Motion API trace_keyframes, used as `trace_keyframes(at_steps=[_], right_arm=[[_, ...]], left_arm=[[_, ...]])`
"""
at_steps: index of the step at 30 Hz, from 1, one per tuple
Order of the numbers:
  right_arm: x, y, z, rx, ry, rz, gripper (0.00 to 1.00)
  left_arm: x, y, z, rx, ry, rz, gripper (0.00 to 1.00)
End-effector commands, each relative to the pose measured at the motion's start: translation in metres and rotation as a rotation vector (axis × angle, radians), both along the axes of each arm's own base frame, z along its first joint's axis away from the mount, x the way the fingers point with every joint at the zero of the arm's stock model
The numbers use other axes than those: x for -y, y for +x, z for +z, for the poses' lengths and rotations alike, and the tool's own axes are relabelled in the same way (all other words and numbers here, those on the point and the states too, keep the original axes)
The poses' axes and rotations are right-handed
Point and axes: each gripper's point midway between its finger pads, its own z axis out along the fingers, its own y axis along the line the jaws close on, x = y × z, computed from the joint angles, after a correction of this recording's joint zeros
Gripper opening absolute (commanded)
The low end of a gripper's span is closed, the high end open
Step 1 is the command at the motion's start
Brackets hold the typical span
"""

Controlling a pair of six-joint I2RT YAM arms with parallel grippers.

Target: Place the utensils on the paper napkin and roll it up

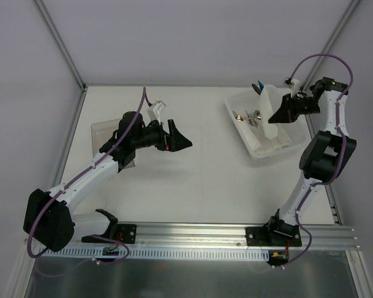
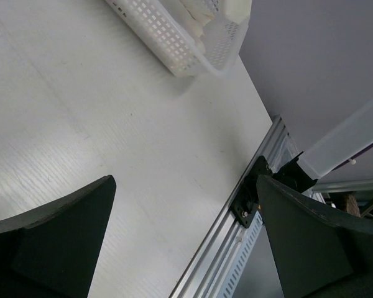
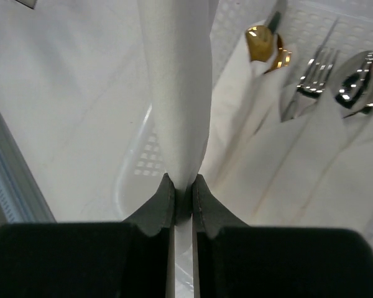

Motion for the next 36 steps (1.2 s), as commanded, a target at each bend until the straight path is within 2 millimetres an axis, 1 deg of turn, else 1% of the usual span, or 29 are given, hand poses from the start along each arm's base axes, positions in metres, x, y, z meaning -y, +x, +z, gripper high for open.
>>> trace_keyframes(at_steps=[1,4,5,7,8,10,11,12,18,21,27,31,36], right_arm=[[0.002,-0.036,0.016,-0.1,0.02,0.07,0.0],[0.01,-0.035,0.002,-0.11,-0.024,0.097,0.0],[0.014,-0.034,-0.007,-0.131,-0.038,0.104,0.0],[0.018,-0.031,-0.013,-0.133,-0.054,0.116,0.0],[0.02,-0.03,-0.02,-0.153,-0.062,0.122,0.0],[0.021,-0.031,-0.022,-0.173,-0.061,0.134,0.0],[0.023,-0.029,-0.023,-0.169,-0.069,0.135,0.0],[0.024,-0.028,-0.027,-0.181,-0.069,0.137,0.0],[0.018,-0.038,-0.043,-0.231,-0.071,0.18,0.0],[0.015,-0.039,-0.047,-0.243,-0.067,0.194,0.0],[0.004,-0.053,-0.062,-0.302,-0.075,0.251,0.0],[0.001,-0.056,-0.07,-0.363,-0.045,0.233,0.0],[-0.001,-0.065,-0.085,-0.472,-0.003,0.203,0.0]], left_arm=[[0.001,0.007,0.013,0.034,-0.015,-0.003,0.99],[0.001,0.008,0.011,0.028,-0.013,0.002,0.99],[0.002,0.008,0.011,0.026,-0.014,0.001,0.99],[0.001,0.008,0.011,0.027,-0.012,0.007,0.99],[0.0,0.008,0.01,0.025,-0.012,0.009,0.99],[-0.001,0.008,0.007,0.019,-0.008,0.017,0.99],[-0.001,0.007,0.005,0.011,-0.007,0.019,0.99],[-0.002,0.007,0.004,0.009,-0.007,0.021,0.99],[-0.004,0.004,-0.002,-0.012,-0.003,0.04,0.99],[-0.006,0.003,-0.005,-0.015,0.001,0.051,0.99],[-0.007,0.002,-0.011,-0.029,0.007,0.062,0.99],[-0.007,0.002,-0.012,-0.034,0.008,0.065,0.99],[-0.007,0.002,-0.012,-0.032,0.008,0.066,0.99]])
